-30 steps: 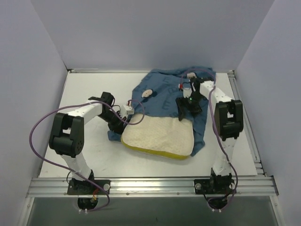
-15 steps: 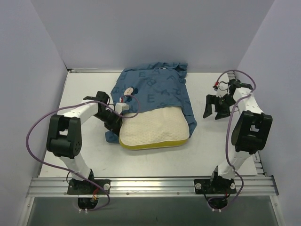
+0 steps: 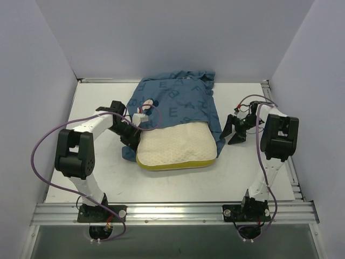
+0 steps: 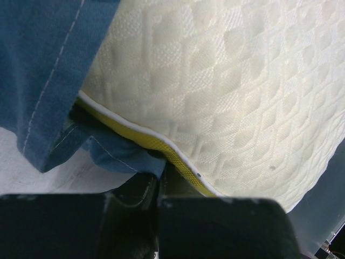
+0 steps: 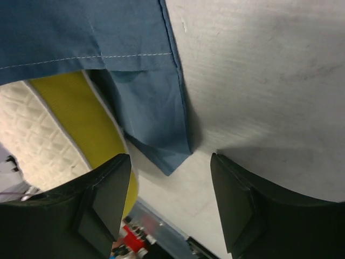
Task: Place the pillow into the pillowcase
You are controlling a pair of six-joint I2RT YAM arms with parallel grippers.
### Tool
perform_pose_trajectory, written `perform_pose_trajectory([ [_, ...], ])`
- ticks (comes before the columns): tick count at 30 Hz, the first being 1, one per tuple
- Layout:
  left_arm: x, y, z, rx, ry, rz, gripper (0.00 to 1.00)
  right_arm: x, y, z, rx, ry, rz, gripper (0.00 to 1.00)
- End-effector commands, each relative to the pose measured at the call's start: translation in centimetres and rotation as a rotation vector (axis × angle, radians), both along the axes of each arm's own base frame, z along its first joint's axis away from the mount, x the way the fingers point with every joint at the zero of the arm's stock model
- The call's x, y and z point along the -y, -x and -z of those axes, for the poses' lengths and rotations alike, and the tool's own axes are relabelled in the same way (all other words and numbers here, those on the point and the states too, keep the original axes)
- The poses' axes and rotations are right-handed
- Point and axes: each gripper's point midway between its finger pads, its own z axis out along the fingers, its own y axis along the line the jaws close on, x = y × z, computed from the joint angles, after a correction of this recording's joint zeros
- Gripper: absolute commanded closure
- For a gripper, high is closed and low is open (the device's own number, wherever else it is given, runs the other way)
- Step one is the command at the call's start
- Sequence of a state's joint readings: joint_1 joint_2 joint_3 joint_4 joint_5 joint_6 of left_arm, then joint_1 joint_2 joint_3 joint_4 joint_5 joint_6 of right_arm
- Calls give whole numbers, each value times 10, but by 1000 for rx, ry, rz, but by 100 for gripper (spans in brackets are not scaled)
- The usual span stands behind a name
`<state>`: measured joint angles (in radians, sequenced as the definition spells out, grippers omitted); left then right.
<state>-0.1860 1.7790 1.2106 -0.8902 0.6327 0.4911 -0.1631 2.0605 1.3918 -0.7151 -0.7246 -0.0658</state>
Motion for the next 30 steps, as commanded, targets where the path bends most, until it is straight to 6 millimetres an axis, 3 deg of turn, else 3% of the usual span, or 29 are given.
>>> perform_pose_trajectory([
  [1,4,-14,-16,52,27,0,100,-10,-1,9,-62,-71,89,38],
  [3,4,-15,-16,54,25,1,100,-10,2,20,-108,-87,137,37],
  [4,4,-15,-16,53,23,0,100,-8,-7,20,-76,-92,151,37],
  [10,6,-19,-14,35,21,-13,100,-6,-14,22,-69,-75,135,37],
  [19,12,-30,-18,52,22,-10,100,-13,-4,17,-113,-36,12,43],
  [30,14,-26,-13,28,42,-8,100,-20,1,13,-144,14,-68,50],
])
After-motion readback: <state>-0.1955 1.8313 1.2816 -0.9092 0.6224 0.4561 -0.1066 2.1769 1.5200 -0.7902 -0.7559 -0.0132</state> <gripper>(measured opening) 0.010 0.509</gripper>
